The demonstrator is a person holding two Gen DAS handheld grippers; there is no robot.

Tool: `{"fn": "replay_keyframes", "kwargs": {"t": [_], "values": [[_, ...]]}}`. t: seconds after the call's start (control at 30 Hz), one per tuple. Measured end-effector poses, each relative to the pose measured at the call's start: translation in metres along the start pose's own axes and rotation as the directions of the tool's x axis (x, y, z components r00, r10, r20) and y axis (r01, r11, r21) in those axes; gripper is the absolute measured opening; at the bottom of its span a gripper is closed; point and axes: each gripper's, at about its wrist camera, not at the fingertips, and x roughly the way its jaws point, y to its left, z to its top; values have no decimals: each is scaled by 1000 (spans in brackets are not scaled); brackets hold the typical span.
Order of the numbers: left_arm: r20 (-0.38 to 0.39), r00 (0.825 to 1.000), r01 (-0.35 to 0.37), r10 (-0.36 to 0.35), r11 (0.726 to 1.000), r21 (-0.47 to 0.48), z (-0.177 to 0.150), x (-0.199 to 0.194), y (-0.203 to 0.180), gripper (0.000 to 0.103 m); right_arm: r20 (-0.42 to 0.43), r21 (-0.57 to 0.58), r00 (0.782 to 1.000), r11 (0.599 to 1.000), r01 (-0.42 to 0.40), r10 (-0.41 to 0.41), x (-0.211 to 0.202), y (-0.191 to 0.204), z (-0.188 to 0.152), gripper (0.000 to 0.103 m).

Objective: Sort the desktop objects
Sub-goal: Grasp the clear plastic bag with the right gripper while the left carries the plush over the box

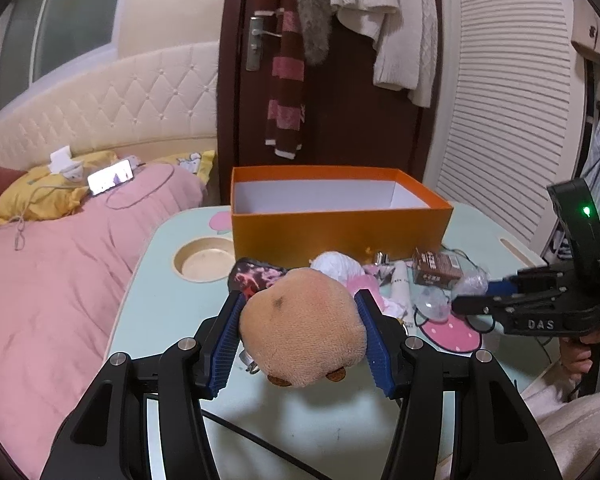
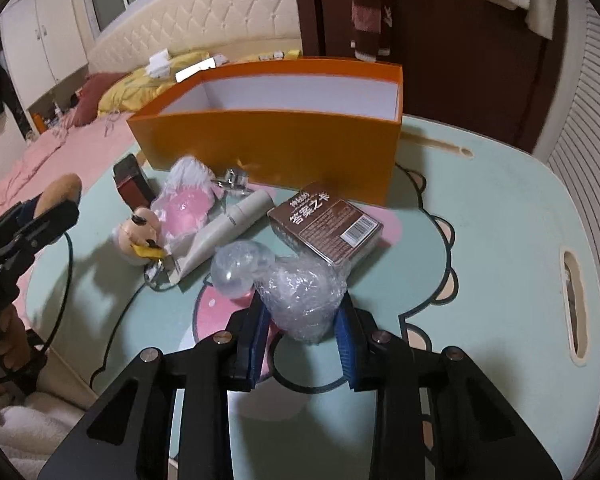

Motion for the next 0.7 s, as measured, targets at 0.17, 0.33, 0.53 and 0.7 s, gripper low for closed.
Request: {"fn": "replay_keyframes", "kwargs": {"t": [0.17, 0.33, 0.53, 0.7], "values": [[19, 1000, 24, -23, 999, -36, 22, -2, 6, 54, 47, 43, 996, 996, -76, 74, -15, -10, 4, 31], [58, 998, 34, -34, 999, -2, 65, 6, 1, 54, 141, 50, 982, 990, -132, 124, -35, -14, 42, 31], [28, 998, 52, -52, 999, -7, 102, 49, 3, 54, 168, 35, 978, 991, -132, 125, -22, -10, 94, 31], [-47, 997, 54, -55, 998, -22, 103, 87, 3, 54, 140, 50, 986, 994, -96, 89, 4, -11, 115, 31]]}}
